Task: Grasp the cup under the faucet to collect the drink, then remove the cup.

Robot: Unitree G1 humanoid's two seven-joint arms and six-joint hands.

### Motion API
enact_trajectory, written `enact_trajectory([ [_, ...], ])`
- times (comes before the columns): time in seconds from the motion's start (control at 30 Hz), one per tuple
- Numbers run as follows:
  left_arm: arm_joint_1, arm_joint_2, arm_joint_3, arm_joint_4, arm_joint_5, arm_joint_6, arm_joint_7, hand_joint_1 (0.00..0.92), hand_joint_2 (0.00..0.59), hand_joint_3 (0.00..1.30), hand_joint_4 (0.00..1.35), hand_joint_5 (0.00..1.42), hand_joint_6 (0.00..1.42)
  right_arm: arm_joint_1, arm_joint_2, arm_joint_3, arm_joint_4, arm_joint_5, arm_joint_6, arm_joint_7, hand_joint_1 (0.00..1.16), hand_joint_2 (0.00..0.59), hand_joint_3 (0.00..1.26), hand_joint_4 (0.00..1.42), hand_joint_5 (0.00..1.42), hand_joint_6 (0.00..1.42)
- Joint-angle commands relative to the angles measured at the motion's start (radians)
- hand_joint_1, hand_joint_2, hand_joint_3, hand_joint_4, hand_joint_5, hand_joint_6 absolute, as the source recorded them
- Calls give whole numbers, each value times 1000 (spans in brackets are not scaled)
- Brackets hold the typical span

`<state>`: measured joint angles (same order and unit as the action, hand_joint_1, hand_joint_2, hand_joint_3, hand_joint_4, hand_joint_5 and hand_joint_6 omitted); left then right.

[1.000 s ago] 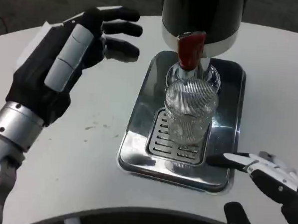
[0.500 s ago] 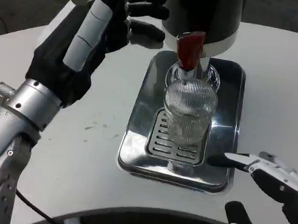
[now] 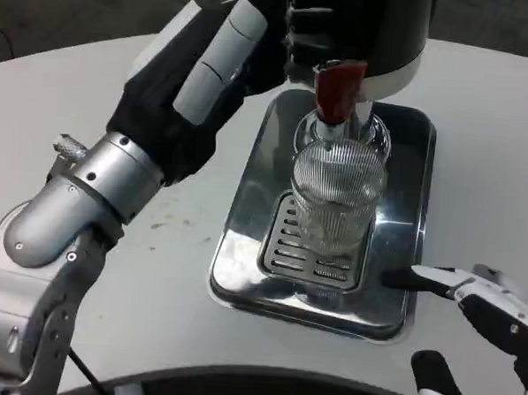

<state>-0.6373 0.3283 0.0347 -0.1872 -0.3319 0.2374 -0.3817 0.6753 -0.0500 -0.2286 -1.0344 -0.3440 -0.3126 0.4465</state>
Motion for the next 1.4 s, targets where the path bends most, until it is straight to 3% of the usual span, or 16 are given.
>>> enact_trajectory([
  [0.03,-4,-12,-19,16,27,1,-9,95,93,415,372,503,485,11,1,-2,-13,14,6,-14,509,565,299,258,183,64],
  [0.37,-3,-43,-43,55,52,-19,-22,96,97,415,372,502,484,1,-1,5,-13,7,20,-13,510,565,299,265,184,65],
  [0.83,-27,-22,-59,169,59,-117,-176,49,90,374,271,332,225,-12,-1,23,-13,-6,43,-14,510,565,299,266,184,65],
  [1.4,-28,3,-43,240,28,-162,-297,16,99,337,249,316,221,-29,0,46,-13,-22,62,-15,510,565,301,266,184,65],
])
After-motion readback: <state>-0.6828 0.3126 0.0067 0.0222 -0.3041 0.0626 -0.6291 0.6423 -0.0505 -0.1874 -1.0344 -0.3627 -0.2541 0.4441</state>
